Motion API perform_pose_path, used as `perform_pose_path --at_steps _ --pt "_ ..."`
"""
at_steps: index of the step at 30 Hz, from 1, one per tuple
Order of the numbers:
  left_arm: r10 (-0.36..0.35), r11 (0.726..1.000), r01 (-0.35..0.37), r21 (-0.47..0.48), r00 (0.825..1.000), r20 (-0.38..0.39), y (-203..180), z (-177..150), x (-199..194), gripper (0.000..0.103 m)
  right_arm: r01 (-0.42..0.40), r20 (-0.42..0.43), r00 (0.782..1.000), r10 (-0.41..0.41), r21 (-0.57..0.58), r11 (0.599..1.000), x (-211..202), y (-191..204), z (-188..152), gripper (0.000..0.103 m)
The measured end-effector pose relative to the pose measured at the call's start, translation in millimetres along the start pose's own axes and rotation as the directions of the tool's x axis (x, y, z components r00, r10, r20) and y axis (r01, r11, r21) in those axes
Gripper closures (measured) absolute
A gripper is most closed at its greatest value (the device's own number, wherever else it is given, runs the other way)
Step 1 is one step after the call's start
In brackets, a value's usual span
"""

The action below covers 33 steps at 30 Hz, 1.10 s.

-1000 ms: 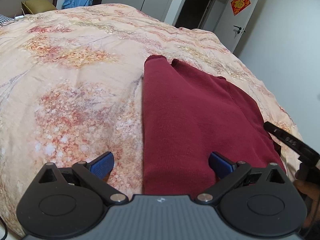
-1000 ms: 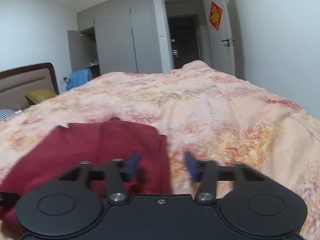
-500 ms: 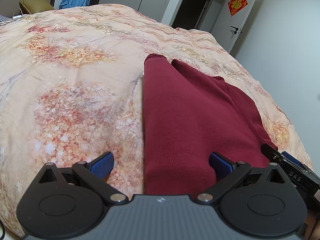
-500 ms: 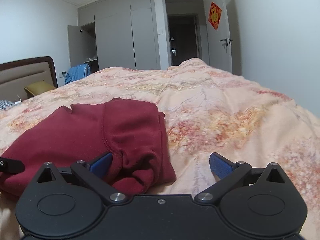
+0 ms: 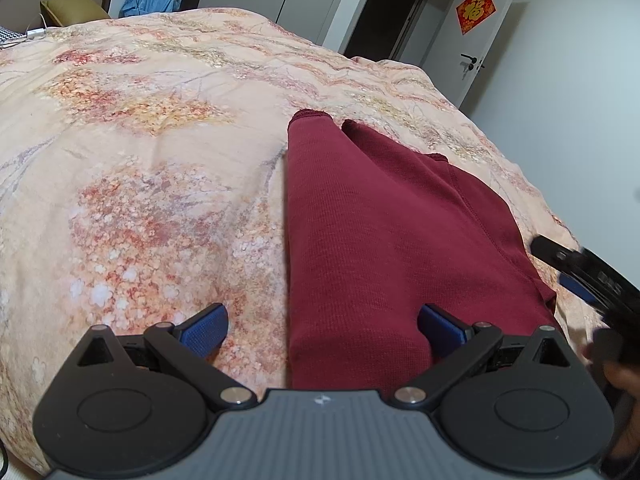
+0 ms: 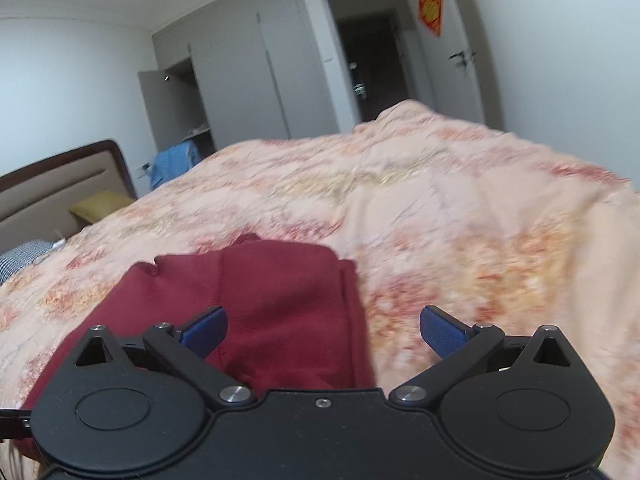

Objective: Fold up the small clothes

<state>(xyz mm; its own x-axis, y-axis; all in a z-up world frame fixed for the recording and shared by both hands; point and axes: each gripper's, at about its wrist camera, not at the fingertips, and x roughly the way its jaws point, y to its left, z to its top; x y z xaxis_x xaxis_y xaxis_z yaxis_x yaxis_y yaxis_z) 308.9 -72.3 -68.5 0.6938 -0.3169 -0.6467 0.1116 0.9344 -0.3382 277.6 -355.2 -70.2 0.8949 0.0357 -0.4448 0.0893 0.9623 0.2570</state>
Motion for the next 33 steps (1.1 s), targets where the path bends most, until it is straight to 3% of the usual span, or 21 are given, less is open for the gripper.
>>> perform_pose_path --at_steps 3,7,14,20,26,29,33 --pt "-0.001 1.000 0.001 0.000 1.000 0.000 0 0 0 0.000 -0.024 -0.042 0.999 0.025 0.010 1.000 16 -5 -12 0.001" --pt "0.002 1.000 -0.002 0.001 1.000 0.000 -1 0 0 0.000 -0.080 -0.010 0.997 0.081 0.067 0.995 16 -18 -20 0.000" --pt "0.030 1.000 -0.030 0.007 0.999 -0.039 -5 10 -2 0.000 -0.084 0.008 0.996 0.084 0.065 0.994 12 -17 -23 0.000" --pt "0.033 0.999 -0.032 -0.023 0.997 0.067 -3 27 -17 0.000 -0.086 0.010 0.996 0.085 0.067 0.994 11 -18 -23 0.000" --pt "0.109 0.994 -0.109 -0.002 0.993 0.048 5 50 7 0.000 -0.088 0.015 0.996 0.087 0.069 0.994 9 -19 -23 0.000" --pt "0.101 0.995 -0.101 -0.023 0.995 -0.007 14 45 23 0.000 -0.090 0.021 0.996 0.089 0.071 0.993 8 -19 -23 0.000" --pt "0.106 0.994 -0.106 0.001 0.993 0.048 13 32 21 0.000 -0.088 0.023 0.996 0.087 0.069 0.994 6 -19 -23 0.000"
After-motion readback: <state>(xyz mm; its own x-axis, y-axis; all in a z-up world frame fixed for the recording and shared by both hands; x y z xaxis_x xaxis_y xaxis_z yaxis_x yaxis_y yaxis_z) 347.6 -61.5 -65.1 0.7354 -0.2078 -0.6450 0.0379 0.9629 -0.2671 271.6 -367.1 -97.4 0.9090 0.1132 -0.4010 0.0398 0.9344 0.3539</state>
